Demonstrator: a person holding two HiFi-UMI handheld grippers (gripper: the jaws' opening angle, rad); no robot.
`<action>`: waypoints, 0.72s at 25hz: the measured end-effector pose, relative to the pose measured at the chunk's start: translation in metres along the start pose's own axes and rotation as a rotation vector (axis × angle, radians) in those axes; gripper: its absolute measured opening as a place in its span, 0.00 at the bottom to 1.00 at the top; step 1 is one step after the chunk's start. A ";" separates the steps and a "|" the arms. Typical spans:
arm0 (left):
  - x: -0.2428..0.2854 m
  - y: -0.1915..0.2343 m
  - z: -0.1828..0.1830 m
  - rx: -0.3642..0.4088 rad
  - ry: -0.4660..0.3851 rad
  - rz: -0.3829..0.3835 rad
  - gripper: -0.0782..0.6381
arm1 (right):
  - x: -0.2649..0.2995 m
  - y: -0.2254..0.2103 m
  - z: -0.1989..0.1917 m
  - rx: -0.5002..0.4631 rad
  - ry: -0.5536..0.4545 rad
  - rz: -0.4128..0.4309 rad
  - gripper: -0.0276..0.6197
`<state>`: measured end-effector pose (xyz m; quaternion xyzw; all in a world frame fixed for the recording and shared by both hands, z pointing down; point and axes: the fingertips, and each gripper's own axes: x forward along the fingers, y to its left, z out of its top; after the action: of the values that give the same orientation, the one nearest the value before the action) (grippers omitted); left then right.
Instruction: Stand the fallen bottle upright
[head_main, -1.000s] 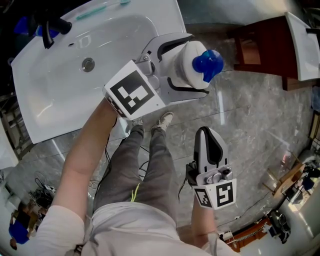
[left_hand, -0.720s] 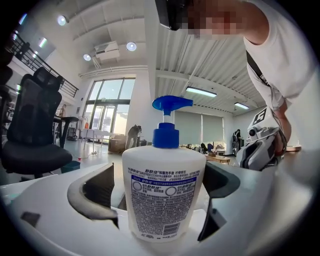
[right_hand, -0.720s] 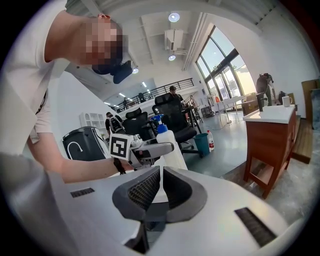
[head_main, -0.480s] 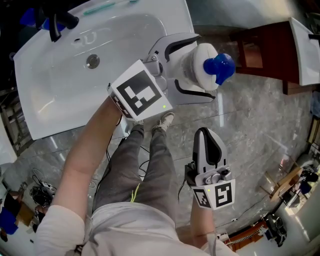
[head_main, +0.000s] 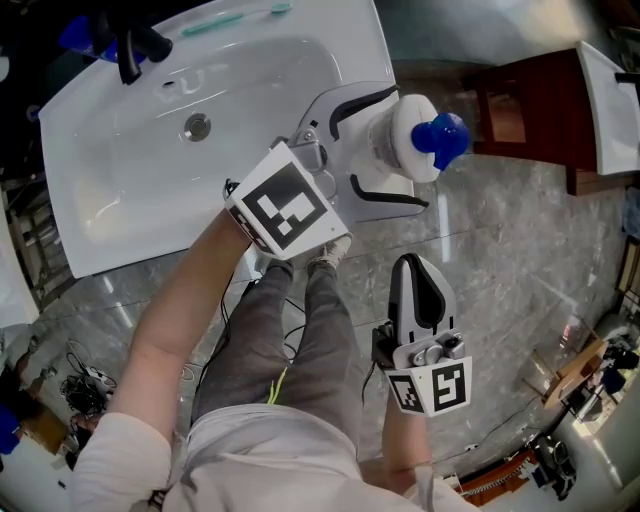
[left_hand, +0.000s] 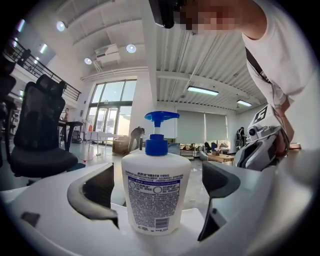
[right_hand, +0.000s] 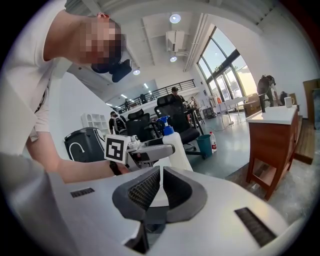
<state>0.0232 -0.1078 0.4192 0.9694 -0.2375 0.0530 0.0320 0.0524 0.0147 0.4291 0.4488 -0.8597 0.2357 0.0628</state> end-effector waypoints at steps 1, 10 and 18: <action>-0.002 0.000 0.001 -0.003 -0.001 0.016 0.87 | 0.000 0.002 0.002 -0.001 -0.003 0.004 0.11; -0.020 -0.010 0.012 -0.033 -0.012 0.084 0.87 | 0.000 0.015 0.033 -0.044 -0.031 0.017 0.11; -0.042 -0.015 0.034 -0.090 -0.025 0.170 0.87 | -0.016 0.033 0.067 -0.073 -0.052 0.025 0.11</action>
<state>-0.0033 -0.0783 0.3795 0.9439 -0.3214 0.0326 0.0679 0.0423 0.0118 0.3534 0.4414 -0.8746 0.1930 0.0539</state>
